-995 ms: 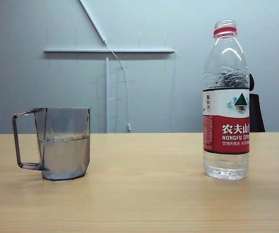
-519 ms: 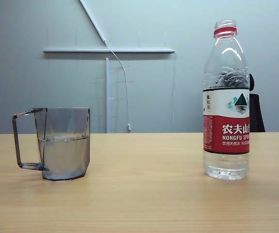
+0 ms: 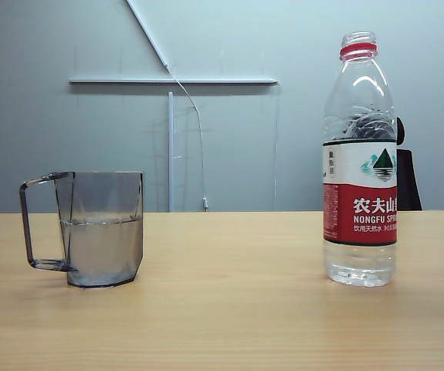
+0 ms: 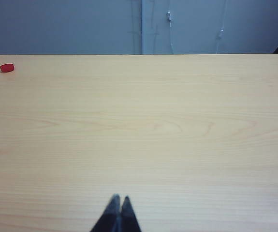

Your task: Pick up the mineral water bottle on the table and pour water into the mug until it's half full.

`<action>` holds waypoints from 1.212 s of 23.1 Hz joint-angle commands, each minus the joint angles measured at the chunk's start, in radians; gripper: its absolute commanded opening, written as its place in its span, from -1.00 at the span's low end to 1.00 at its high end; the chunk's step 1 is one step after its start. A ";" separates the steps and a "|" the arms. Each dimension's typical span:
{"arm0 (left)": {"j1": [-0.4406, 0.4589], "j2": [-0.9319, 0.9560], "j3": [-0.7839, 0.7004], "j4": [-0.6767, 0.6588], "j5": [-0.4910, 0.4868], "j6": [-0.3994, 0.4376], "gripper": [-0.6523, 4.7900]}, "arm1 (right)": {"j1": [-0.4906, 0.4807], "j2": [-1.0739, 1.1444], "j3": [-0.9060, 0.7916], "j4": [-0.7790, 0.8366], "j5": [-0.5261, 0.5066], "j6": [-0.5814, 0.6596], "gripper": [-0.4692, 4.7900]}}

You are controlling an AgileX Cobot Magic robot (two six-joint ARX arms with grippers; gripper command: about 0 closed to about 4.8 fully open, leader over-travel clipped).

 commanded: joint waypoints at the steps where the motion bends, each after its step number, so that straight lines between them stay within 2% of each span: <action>1: -0.001 0.002 0.003 0.008 0.003 -0.003 -0.77 | -0.060 -0.001 0.003 0.018 0.000 -0.108 -0.84; 7: -0.001 0.002 0.003 0.008 0.003 -0.003 -0.77 | -0.276 -0.001 0.003 0.019 -0.008 -0.132 -0.84; 9: -0.001 0.002 0.003 0.008 0.003 -0.003 -0.77 | -0.388 -0.001 0.000 0.027 -0.010 -0.132 -0.84; 10: -0.001 0.002 0.003 0.008 0.004 -0.003 -0.77 | -0.451 -0.001 -0.011 0.050 -0.030 -0.139 -0.84; 12: -0.001 0.002 0.003 0.008 0.003 -0.003 -0.77 | -0.511 -0.001 -0.041 0.110 -0.061 -0.145 -0.84; 13: -0.001 0.002 0.003 0.008 0.003 -0.003 -0.77 | -0.553 -0.002 -0.080 0.188 -0.118 -0.154 -0.84; 15: -0.001 0.002 0.003 0.008 0.004 -0.003 -0.77 | -0.571 -0.002 -0.113 0.248 -0.185 -0.157 -0.84; 21: -0.001 0.002 0.003 0.008 0.003 -0.003 -0.77 | -0.573 -0.002 -0.111 0.250 -0.285 -0.231 -0.84; 28: -0.001 0.002 0.003 0.008 0.003 -0.003 -0.77 | -0.573 -0.002 -0.111 0.249 -0.285 -0.249 -0.84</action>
